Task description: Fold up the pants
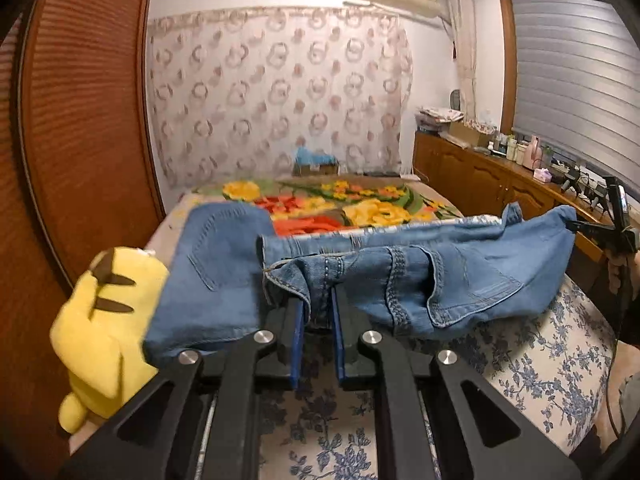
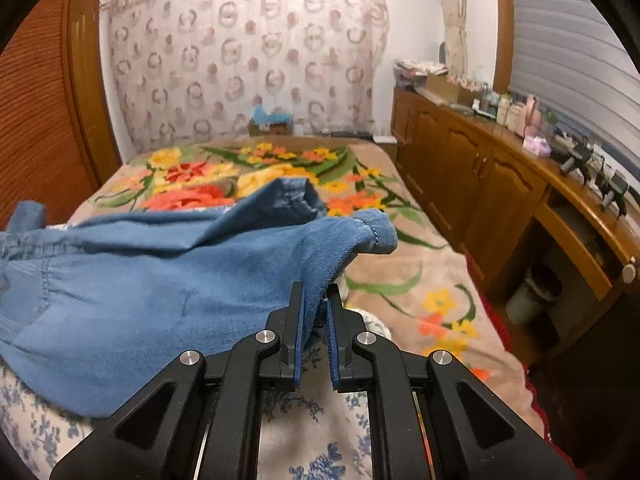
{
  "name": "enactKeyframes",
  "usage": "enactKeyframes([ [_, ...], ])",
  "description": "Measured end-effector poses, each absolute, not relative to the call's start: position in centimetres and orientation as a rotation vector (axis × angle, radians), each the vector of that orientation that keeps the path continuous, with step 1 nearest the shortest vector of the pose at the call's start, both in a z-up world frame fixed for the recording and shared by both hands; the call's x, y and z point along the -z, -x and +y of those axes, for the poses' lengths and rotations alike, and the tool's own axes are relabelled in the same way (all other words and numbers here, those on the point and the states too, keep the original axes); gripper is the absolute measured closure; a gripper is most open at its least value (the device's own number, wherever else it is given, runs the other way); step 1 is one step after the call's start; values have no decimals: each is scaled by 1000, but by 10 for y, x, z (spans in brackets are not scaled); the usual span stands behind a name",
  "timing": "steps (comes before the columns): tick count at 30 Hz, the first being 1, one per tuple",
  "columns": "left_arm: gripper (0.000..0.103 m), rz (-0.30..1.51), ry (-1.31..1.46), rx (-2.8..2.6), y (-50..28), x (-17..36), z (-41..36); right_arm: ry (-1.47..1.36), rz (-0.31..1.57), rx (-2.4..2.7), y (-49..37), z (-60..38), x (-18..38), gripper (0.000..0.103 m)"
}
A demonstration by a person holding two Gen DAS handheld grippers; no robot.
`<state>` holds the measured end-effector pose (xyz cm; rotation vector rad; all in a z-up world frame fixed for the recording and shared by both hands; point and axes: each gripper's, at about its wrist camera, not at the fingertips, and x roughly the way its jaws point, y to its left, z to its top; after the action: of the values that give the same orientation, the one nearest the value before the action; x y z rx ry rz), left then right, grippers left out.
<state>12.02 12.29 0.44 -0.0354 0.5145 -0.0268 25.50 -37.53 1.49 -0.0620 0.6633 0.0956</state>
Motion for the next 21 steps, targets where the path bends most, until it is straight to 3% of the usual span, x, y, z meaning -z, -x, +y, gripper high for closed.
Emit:
enactKeyframes([
  [14,93,535,74,-11,-20,10,156,27,634,-239,-110,-383,-39,96],
  [21,89,685,89,-21,-14,61,147,47,758,-261,-84,-381,2,96],
])
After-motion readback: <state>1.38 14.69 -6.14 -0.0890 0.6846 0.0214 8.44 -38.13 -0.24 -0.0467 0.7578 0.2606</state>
